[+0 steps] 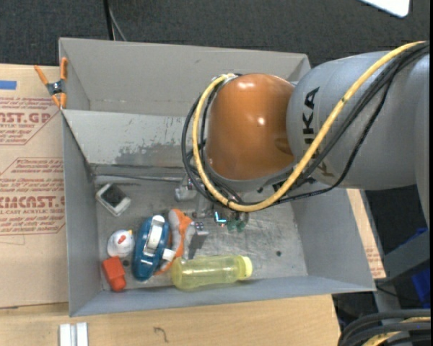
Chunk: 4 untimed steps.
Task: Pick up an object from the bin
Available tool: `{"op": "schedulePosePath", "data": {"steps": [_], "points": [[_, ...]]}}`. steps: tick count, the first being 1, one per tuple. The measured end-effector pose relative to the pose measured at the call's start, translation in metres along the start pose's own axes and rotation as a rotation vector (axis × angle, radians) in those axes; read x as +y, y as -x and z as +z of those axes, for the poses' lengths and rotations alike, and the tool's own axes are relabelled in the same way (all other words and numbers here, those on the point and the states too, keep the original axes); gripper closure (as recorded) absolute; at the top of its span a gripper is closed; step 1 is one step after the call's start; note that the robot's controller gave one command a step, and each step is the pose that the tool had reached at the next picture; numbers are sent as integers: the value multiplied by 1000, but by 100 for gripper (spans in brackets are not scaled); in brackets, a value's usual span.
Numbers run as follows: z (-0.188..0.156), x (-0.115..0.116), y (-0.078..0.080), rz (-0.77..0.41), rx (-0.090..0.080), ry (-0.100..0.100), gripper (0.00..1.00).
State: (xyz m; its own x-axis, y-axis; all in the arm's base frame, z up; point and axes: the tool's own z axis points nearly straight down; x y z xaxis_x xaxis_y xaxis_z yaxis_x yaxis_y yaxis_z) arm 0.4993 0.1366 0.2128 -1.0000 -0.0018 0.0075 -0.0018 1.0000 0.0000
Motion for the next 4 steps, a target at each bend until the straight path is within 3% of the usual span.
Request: {"op": "schedulePosePath", "data": {"steps": [1,2,3,4], "points": [[-4,-1,2,1,-8,1,0],[38,-1,-8,-93,-12,1,0],[113,-15,8,-241,-33,0,0],[139,-45,18,-596,-5,-3,100]]}}
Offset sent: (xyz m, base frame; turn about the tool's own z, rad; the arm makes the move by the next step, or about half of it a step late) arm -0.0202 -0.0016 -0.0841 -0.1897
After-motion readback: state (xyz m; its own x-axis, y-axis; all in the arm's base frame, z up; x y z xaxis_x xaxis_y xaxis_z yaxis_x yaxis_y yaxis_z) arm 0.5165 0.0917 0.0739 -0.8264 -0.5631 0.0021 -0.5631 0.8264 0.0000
